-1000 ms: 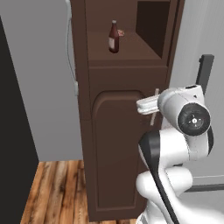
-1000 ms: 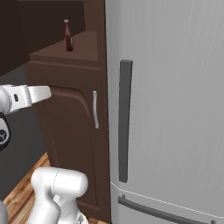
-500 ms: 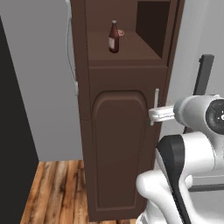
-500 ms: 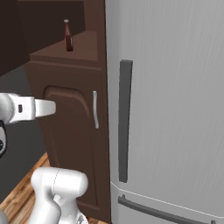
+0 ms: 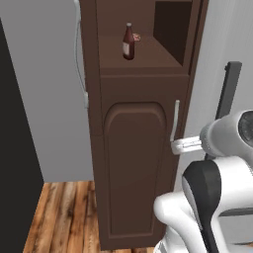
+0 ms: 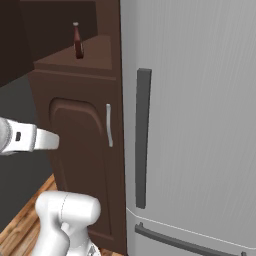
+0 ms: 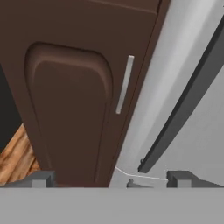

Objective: Pick the ketchup and mayonnaise from the counter and place them in the cabinet.

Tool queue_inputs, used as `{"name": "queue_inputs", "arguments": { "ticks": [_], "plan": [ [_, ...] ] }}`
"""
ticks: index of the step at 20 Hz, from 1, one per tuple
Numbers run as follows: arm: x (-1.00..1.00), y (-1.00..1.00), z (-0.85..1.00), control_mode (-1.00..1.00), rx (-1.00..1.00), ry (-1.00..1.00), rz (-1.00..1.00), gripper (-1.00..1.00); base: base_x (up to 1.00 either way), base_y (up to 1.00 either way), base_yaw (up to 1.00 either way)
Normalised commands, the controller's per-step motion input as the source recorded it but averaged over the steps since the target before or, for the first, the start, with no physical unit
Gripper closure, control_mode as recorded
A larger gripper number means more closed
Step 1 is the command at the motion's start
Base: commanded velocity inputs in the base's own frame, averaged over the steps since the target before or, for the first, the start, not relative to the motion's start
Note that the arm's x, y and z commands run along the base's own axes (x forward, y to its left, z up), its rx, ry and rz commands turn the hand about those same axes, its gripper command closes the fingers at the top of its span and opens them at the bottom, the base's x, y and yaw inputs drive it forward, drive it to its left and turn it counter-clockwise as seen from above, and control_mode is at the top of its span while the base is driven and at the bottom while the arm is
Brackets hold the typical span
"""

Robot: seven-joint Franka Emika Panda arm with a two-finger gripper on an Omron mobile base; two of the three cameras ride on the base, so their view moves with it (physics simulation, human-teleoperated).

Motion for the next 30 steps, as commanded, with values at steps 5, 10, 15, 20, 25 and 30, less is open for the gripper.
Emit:
{"name": "queue_inputs", "arguments": {
  "ticks": [5, 10, 15, 20, 25, 30],
  "plan": [
    [-0.03, -0.1, -0.38, -1.0, 0.0, 0.04, 0.06, -1.0, 0.0, 0.0, 0.0],
    [0.0, -0.13, -0.28, -1.0, 0.0, 0.02, 0.07, -1.0, 0.0, 0.0, 0.0],
    [0.0, -0.15, -0.26, -1.0, 0.0, 0.01, 0.06, -1.0, 0.0, 0.0, 0.0],
    [0.0, -0.1, -0.3, -1.0, 0.0, 0.02, 0.07, -1.0, 0.0, 0.0, 0.0],
    [0.0, -0.03, -0.25, 1.0, 0.0, 0.03, 0.05, -1.0, 0.0, 0.0, 0.01],
    [0.0, 0.0, 0.0, 1.0, 0.0, 0.0, 0.0, -1.0, -0.02, 0.0, 0.05]
  ]
}}
